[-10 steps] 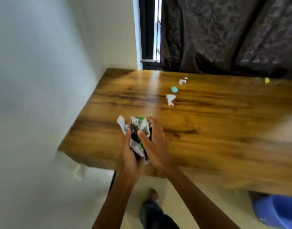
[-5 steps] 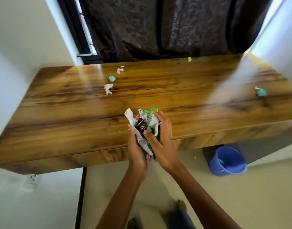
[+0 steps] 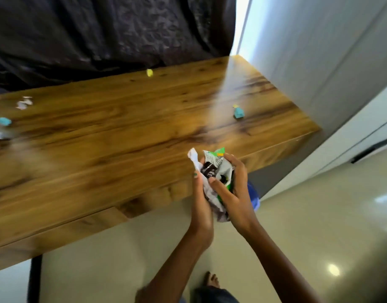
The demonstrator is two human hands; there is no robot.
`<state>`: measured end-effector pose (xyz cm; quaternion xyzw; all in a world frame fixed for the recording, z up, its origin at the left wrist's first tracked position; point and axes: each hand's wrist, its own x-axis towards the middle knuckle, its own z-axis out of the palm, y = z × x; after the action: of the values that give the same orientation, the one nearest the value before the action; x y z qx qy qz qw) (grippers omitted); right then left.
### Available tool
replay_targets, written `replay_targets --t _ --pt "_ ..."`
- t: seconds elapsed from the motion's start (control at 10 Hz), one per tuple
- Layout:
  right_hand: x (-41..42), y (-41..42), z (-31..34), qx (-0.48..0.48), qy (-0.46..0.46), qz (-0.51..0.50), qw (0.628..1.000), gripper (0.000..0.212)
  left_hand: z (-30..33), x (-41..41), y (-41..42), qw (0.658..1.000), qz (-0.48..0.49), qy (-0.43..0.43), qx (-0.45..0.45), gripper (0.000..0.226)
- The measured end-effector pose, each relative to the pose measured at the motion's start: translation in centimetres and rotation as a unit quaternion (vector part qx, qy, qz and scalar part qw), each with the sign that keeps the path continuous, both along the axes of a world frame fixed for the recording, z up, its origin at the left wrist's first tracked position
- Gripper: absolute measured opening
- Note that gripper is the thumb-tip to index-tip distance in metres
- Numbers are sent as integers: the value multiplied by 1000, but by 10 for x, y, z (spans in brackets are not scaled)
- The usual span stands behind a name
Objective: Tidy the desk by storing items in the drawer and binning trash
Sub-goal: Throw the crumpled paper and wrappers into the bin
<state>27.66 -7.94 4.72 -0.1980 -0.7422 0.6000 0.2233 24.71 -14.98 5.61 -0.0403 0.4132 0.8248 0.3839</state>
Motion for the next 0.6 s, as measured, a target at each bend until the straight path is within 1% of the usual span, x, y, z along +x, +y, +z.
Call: replay_targets --t 0.1,0.2,0.3,0.4,0.5,0.6 --pt "27 55 -15 -41 -18 -36 998 58 -15 23 46 991 -80 56 -89 44" --pt "45 97 -32 -80 -49 -53 994 60 -34 35 88 979 -143 70 -128 42" --pt "56 131 -55 -131 -76 -80 985 58 -57 40 129 973 -189 27 -131 44" --pt "70 167 -85 -161 -115 -96 976 46 -88 50 167 975 -184 -37 -118 36" --pt "82 199 -117 -209 -147 -113 960 34 -121 63 200 970 -185 -37 -155 38" --pt "89 228 -151 -282 -199 -131 929 30 -159 72 230 962 -164 -1 -217 40"
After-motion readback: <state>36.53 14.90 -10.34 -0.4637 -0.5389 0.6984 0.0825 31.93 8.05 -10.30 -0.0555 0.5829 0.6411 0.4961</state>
